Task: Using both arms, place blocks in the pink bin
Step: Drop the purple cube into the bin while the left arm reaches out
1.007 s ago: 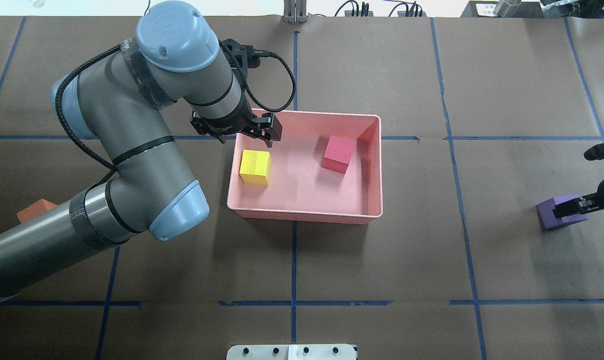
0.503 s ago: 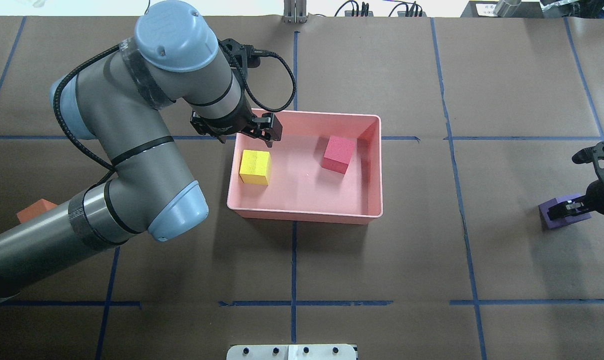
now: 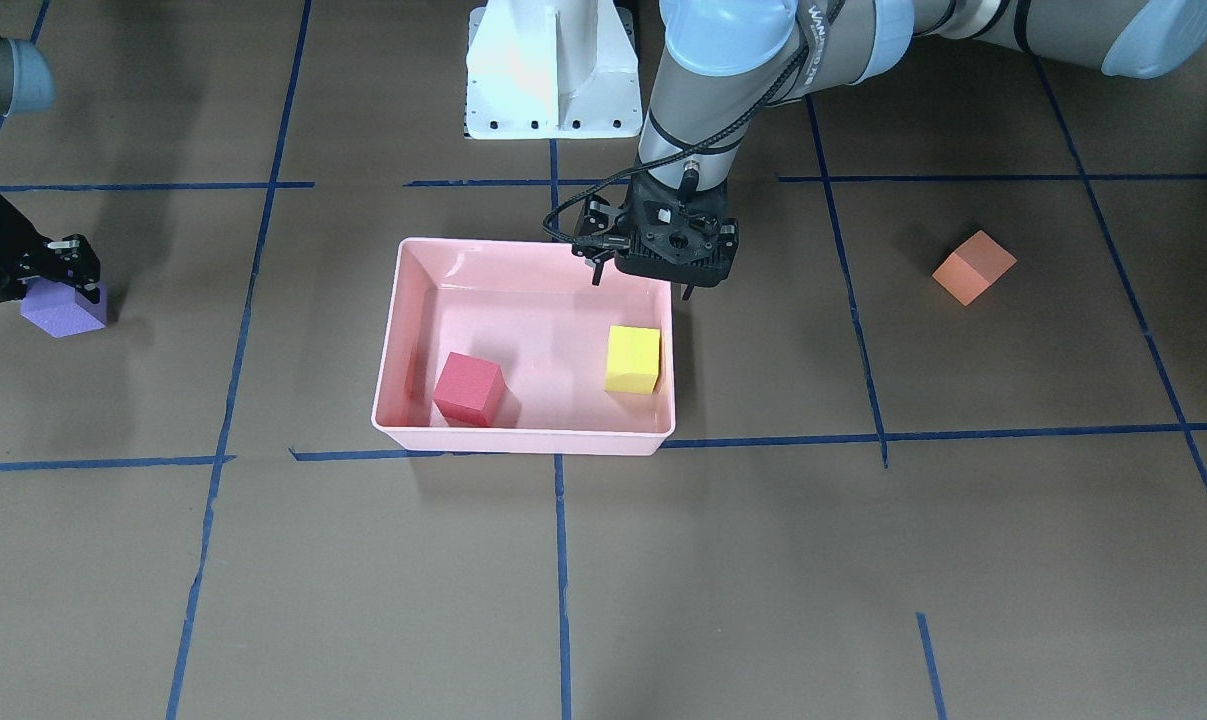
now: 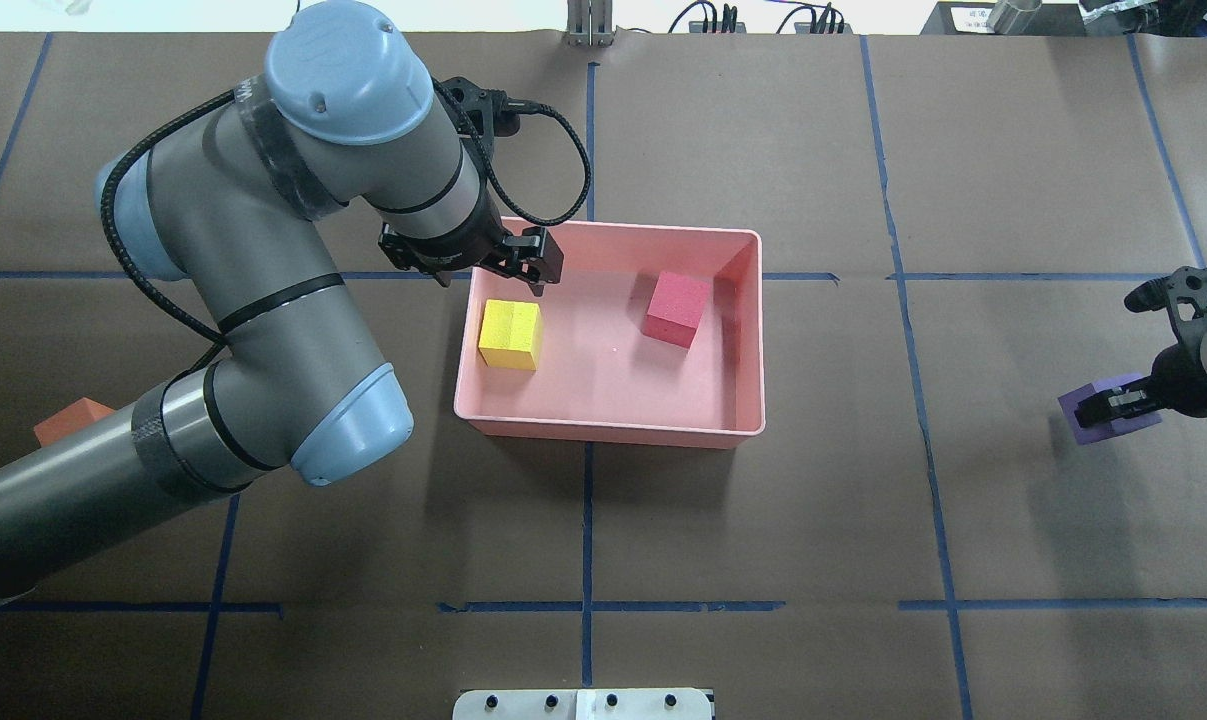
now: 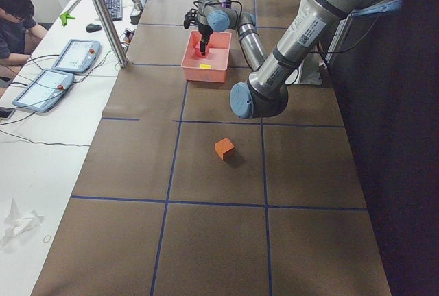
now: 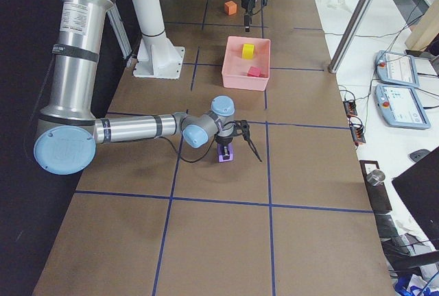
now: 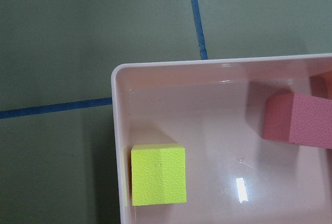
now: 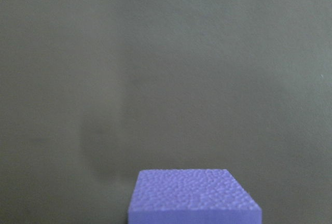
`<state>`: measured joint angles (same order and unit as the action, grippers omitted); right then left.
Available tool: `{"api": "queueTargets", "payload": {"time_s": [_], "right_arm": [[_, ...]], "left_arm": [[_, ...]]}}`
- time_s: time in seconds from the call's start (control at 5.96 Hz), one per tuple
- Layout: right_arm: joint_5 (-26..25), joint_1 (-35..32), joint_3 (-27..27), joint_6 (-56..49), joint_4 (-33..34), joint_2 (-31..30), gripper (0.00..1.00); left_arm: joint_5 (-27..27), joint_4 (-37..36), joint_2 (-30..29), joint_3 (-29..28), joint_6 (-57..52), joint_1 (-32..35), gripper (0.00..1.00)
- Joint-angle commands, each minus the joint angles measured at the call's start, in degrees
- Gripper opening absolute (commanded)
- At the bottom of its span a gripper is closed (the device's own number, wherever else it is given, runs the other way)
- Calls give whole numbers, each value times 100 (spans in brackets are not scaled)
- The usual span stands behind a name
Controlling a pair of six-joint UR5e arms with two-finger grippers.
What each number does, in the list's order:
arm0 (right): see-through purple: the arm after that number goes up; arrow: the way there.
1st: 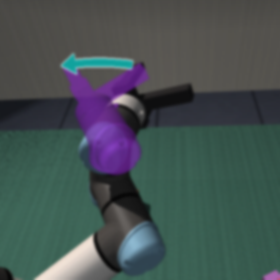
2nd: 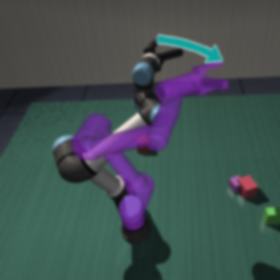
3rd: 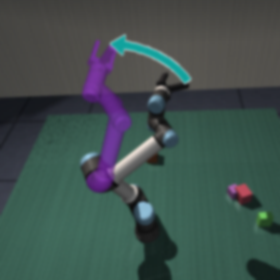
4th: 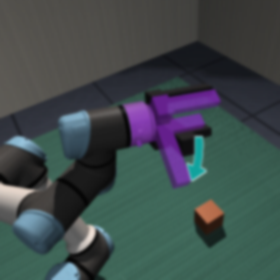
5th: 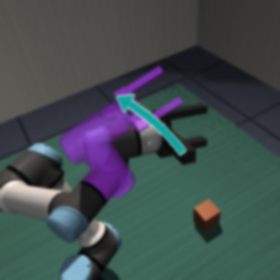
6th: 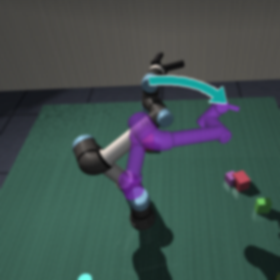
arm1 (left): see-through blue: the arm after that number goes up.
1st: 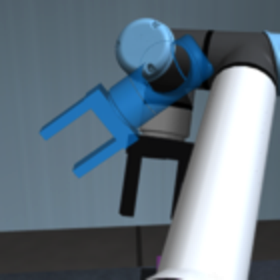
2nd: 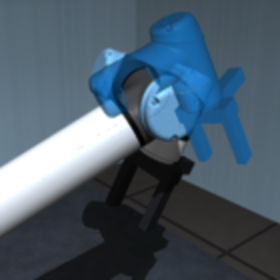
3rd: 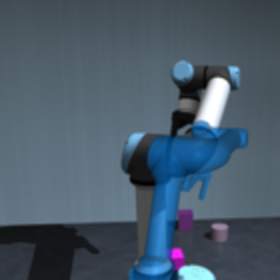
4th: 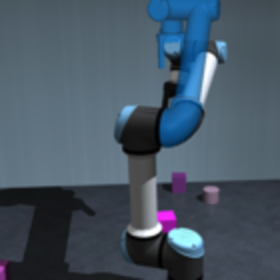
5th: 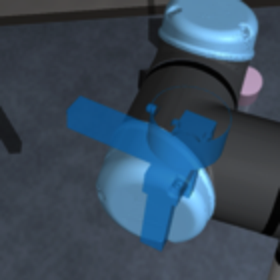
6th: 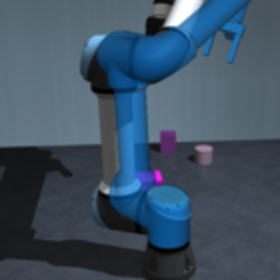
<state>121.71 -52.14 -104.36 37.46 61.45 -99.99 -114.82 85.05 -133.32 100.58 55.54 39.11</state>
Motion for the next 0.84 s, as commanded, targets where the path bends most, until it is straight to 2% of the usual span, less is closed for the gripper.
{"api": "queueTargets", "payload": {"time_s": [0.0, 0.17, 0.34, 0.5, 0.67], "right_arm": [[151, -76, -1037, 478, 1675, 756, 28], [151, -68, -1399, 1029, 2809, 1641, 28], [151, -7, -1403, 1627, 3855, 2755, 28], [64, 350, -1342, 2285, 4571, 3645, 28], [-180, 676, -1063, 3214, 4595, 4280, 31]], "left_arm": [[-49, -67, 706, 643, -1002, 52, 100], [-214, -68, 1137, 899, -1732, 305, 100], [-564, -68, 1507, 989, -2609, 734, 100], [-924, -59, 1928, 990, -3653, 1182, 100], [-1180, -7, 2498, 981, -4969, 1665, 100]]}}
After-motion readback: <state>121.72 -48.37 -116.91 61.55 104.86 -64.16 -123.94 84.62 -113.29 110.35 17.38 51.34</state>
